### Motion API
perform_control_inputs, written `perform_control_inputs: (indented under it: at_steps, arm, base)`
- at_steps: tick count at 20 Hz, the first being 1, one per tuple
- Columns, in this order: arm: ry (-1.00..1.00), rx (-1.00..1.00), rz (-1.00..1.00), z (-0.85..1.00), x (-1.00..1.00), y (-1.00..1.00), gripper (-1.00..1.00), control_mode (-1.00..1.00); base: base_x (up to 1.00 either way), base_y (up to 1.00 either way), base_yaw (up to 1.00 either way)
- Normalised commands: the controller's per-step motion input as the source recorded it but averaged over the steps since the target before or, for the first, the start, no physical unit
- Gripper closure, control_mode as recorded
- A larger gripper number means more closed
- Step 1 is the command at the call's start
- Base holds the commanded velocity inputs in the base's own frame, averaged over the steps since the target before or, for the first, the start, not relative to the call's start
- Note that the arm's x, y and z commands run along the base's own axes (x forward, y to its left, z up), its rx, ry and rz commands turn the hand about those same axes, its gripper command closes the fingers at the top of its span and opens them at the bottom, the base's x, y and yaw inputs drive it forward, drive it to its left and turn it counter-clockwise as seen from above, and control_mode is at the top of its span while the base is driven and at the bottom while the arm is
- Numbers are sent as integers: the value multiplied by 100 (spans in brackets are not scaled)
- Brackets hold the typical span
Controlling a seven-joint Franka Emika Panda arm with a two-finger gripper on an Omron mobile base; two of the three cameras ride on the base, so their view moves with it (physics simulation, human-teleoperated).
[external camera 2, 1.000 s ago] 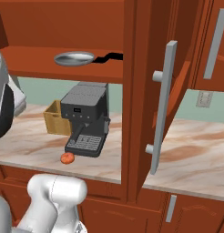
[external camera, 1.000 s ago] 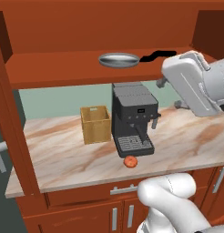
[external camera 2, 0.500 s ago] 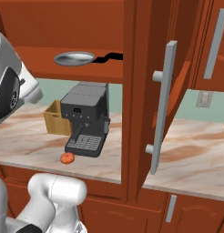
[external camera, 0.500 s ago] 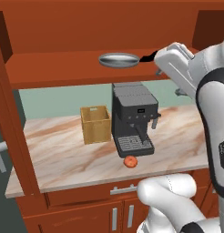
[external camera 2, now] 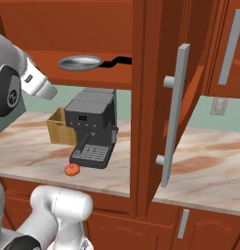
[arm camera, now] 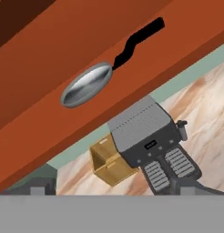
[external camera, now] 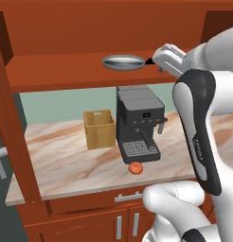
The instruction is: Pick the pan from the cabinet and place it on the stove. Then turn on the stove burner for the pan.
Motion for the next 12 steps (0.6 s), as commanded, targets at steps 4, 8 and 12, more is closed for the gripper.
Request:
perform_control_inputs:
  at_steps: [4, 8, 12]
  arm:
    - [-4, -15, -14, 0, 37, -21, -100, -100]
    - [0, -11, -19, 0, 37, -30, -100, -100]
    - [0, -10, -21, 0, 35, -30, -100, -100]
  base:
    - [0, 0, 0]
    - [0, 0, 0]
    - [0, 0, 0]
